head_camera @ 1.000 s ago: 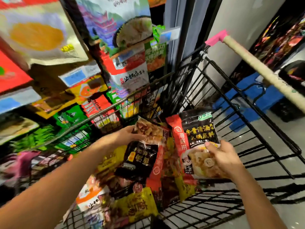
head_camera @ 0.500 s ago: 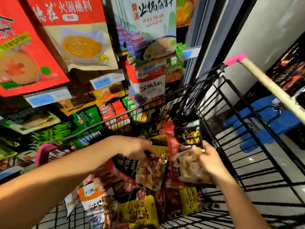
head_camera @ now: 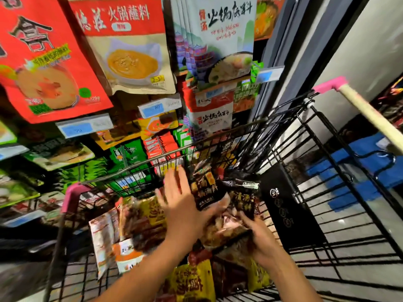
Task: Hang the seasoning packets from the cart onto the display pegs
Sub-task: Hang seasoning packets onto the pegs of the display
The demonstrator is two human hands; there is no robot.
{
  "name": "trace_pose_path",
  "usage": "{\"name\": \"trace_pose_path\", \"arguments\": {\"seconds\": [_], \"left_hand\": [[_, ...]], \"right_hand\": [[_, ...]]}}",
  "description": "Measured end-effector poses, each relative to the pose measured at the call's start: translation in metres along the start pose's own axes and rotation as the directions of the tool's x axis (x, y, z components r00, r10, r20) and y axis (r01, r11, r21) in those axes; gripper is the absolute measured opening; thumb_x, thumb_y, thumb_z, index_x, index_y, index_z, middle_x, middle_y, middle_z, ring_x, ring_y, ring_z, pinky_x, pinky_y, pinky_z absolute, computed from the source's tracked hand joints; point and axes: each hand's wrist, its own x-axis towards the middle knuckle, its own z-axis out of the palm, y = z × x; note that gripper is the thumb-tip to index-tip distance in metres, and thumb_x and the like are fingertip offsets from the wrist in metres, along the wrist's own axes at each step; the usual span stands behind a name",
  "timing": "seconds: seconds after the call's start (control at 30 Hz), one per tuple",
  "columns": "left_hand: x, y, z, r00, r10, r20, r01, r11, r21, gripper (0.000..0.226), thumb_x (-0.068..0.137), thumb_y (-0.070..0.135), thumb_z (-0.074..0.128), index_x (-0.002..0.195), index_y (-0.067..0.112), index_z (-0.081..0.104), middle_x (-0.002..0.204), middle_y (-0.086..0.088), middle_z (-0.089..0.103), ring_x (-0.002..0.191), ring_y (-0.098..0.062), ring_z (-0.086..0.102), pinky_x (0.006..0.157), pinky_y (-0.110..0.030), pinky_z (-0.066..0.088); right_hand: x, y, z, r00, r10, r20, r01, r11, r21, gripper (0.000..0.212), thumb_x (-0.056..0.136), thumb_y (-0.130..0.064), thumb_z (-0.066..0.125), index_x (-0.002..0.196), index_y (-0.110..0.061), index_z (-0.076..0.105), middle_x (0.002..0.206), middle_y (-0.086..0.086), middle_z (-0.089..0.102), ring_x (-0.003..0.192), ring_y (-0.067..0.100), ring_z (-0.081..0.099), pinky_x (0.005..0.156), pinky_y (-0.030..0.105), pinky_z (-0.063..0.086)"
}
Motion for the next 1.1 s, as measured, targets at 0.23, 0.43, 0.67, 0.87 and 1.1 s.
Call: {"name": "trace_pose_path", "arguments": {"seconds": [0.23, 0.43, 0.67, 0.87, 1.1], "left_hand": [[-0.018, -0.038, 0.036, 0.813, -0.199, 0.547, 0.559, 0.53, -0.637, 0.098, 0.043, 0.059, 0.099, 0.128, 0.034, 0.059, 0.116, 0.011, 0.074, 0.106, -0.008, 0.071, 0.098, -0.04, 0.057], [-0.022, -0.024, 0.034, 0.805, 0.001, 0.594, 0.478, 0.592, -0.649, 0.098, 0.057, 0.039, 0.099, 0.133, 0.045, 0.037, 0.127, 0.018, 0.061, 0.111, 0.0, 0.064, 0.102, -0.023, 0.05], [0.0, -0.066, 0.034, 0.713, -0.013, 0.701, 0.473, 0.747, -0.468, 0.044, 0.098, 0.025, 0.066, 0.139, 0.023, 0.049, 0.134, -0.003, 0.059, 0.089, -0.006, 0.06, 0.066, -0.012, 0.05], [0.049, -0.202, 0.051, 0.792, -0.531, 0.302, 0.577, 0.812, -0.088, 0.04, 0.087, 0.035, 0.071, 0.117, 0.011, 0.06, 0.114, -0.013, 0.064, 0.109, -0.036, 0.06, 0.084, -0.034, 0.054], [0.054, -0.246, 0.089, 0.666, -0.595, 0.45, 0.746, 0.536, -0.395, 0.032, 0.072, 0.002, 0.087, 0.089, 0.008, 0.061, 0.07, -0.003, 0.062, 0.061, -0.014, 0.058, 0.062, -0.026, 0.054]], "right_hand": [[0.007, 0.005, 0.014, 0.996, 0.087, 0.021, -0.085, 0.992, -0.092, 0.046, 0.104, -0.038, 0.051, 0.115, 0.001, 0.074, 0.1, 0.021, 0.077, 0.084, 0.031, 0.077, 0.063, 0.034, 0.061], [0.003, 0.006, 0.014, 0.991, 0.121, 0.05, -0.106, 0.967, -0.231, 0.08, 0.084, -0.076, 0.053, 0.118, -0.007, 0.077, 0.107, 0.021, 0.076, 0.098, 0.034, 0.076, 0.092, 0.047, 0.058], [0.027, 0.042, 0.002, 0.979, -0.054, -0.197, -0.021, 0.933, -0.36, 0.102, 0.031, -0.054, 0.102, 0.121, -0.019, 0.068, 0.101, 0.007, 0.08, 0.095, 0.035, 0.076, 0.09, 0.058, 0.059], [0.04, 0.068, 0.005, 0.969, -0.031, -0.247, -0.049, 0.948, -0.314, 0.095, 0.045, -0.052, 0.102, 0.127, -0.033, 0.058, 0.125, 0.006, 0.073, 0.115, 0.034, 0.07, 0.099, 0.062, 0.053], [0.039, 0.081, 0.024, 0.961, -0.114, -0.251, 0.021, 0.938, -0.345, 0.034, 0.076, -0.005, 0.088, 0.095, -0.024, 0.067, 0.093, 0.002, 0.078, 0.09, 0.027, 0.074, 0.091, 0.047, 0.057]]}}
